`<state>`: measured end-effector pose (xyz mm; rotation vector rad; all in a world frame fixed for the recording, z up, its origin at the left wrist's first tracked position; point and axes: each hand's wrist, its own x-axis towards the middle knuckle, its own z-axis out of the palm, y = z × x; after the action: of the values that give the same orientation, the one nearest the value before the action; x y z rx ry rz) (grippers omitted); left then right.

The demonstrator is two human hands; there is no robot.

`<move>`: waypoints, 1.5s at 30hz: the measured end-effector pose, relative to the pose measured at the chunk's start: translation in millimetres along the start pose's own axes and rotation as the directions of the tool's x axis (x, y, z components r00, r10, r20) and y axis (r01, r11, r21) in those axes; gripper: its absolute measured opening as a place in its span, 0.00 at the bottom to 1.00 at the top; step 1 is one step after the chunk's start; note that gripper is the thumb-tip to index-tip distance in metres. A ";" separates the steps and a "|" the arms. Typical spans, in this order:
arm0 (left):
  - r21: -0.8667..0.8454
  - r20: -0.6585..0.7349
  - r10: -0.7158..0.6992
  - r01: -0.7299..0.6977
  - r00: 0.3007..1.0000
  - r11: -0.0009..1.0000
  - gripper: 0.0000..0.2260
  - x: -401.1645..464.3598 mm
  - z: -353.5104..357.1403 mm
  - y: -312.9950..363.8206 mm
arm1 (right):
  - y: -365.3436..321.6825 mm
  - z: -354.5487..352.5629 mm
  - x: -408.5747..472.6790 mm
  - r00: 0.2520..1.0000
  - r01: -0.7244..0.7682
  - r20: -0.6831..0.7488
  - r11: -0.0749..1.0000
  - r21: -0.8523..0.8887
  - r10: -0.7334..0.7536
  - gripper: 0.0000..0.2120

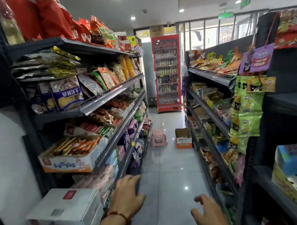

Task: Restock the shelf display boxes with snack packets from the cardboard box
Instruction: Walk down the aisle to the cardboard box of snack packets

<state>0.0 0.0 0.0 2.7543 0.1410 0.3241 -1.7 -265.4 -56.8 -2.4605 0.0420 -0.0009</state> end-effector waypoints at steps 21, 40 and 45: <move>0.198 -0.158 0.213 -0.181 0.964 0.963 0.28 422.3 -3.9 -15.7 | -187.2 33.4 384.1 0.963 0.046 -0.221 0.901 -0.431 -0.155 0.41; 0.106 0.155 0.118 -0.135 0.981 0.985 0.34 806.1 125.2 21.7 | -155.6 45.3 797.3 0.977 0.118 -0.106 0.883 -0.454 -0.185 0.41; 0.134 0.017 0.191 -0.192 0.981 0.972 0.30 917.9 169.1 -12.0 | -172.0 77.3 905.6 0.981 0.088 -0.104 0.860 -0.503 -0.162 0.40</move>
<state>929.4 80.9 31.1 2.9095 -0.1089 0.3721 909.5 -110.8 -17.8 -2.9734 -0.0654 -0.2554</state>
